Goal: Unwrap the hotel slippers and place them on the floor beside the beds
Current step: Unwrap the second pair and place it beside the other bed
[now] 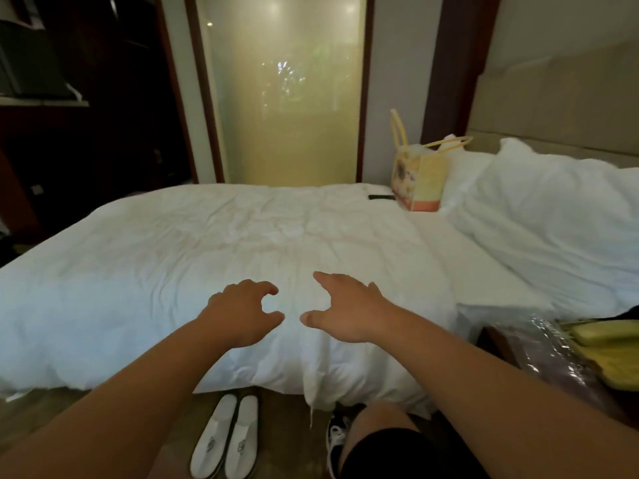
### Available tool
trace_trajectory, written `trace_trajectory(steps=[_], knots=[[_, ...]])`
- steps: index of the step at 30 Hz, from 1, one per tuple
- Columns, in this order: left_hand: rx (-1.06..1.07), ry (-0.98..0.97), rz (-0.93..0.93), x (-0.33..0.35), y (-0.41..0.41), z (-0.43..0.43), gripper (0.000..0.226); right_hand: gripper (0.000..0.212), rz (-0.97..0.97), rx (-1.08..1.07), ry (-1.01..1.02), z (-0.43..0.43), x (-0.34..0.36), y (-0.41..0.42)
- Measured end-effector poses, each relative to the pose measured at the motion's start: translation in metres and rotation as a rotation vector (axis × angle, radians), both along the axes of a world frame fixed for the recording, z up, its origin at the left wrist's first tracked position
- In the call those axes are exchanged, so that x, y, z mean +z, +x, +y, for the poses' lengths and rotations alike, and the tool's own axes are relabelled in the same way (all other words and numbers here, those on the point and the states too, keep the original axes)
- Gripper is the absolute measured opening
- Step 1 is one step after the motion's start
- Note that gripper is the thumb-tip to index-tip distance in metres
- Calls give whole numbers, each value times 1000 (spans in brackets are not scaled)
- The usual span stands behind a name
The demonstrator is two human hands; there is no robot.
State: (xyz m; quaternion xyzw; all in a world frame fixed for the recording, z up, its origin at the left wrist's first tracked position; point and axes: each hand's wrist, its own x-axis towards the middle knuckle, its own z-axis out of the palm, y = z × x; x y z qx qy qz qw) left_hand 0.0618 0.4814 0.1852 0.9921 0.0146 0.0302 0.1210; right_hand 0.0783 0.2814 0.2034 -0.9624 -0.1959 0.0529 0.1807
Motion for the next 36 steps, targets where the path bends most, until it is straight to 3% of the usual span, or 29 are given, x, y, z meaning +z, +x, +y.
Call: trace_trajectory(steps=[18, 29, 36], knots=[[-242, -5, -169, 52, -1, -151, 51, 83, -82, -290, 247, -183, 38, -78], [-442, -61, -172, 36, 5, -231, 45, 84, -79, -438, 353, -277, 37, -86], [-573, -61, -156, 15, 9, -264, 47, 82, -57, -699, 409, -357, -4, -106]])
